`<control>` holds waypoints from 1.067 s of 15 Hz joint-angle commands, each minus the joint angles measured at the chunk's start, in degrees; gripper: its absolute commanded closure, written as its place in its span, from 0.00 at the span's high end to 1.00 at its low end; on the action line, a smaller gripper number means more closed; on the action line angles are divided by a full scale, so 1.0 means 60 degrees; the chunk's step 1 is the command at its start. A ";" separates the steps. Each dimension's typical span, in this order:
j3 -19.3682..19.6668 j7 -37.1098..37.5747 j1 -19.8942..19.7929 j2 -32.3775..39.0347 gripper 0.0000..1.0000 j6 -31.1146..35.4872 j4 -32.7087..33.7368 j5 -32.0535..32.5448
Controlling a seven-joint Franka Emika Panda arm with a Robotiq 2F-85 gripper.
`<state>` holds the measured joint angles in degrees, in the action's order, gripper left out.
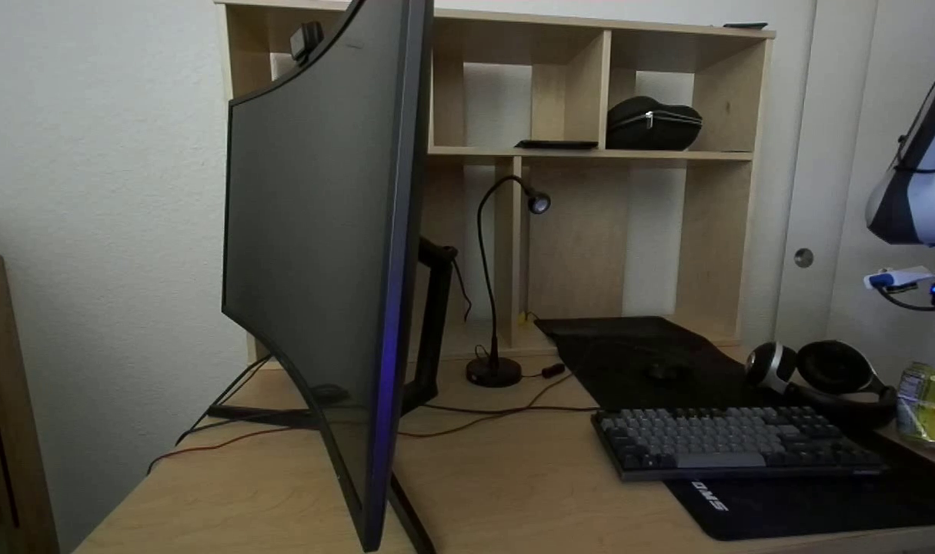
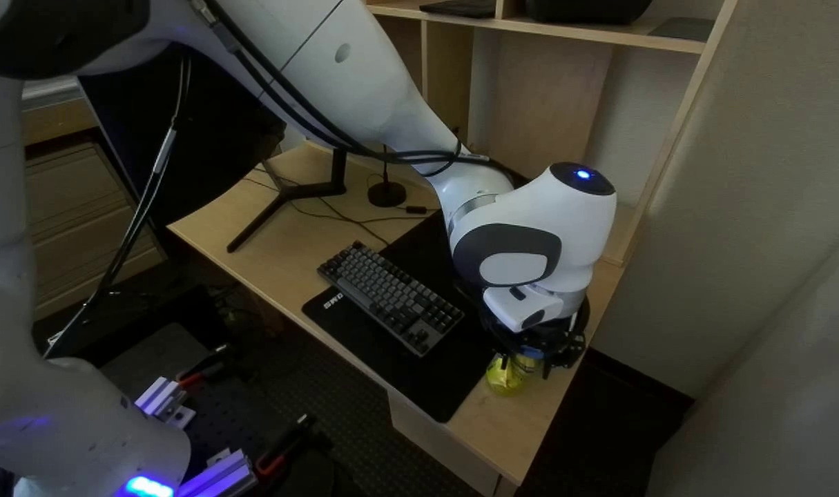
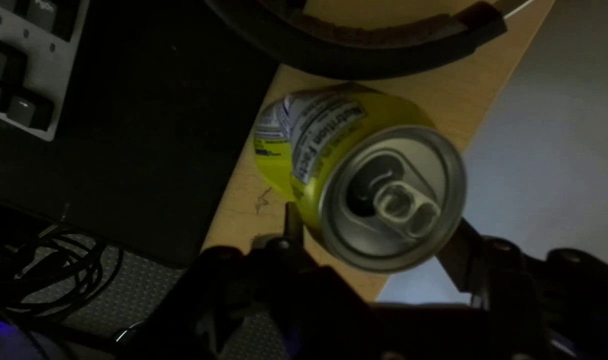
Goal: Move the soda can to the front of the mat, put the headphones on the back of the monitor, then switch on the desk lamp
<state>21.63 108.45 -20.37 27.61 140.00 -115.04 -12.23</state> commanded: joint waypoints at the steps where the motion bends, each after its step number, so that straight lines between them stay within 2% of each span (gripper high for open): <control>1: 0.0095 -0.0179 0.0075 0.0075 0.98 0.0482 -0.0007 0.0075; 4: 0.0028 -0.0503 0.0029 0.0072 1.00 0.0583 0.0017 0.0182; 16: -0.0288 -0.3573 -0.0159 0.0062 1.00 -0.0312 0.0142 -0.0057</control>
<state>20.97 91.77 -20.30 27.66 140.16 -115.04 -11.52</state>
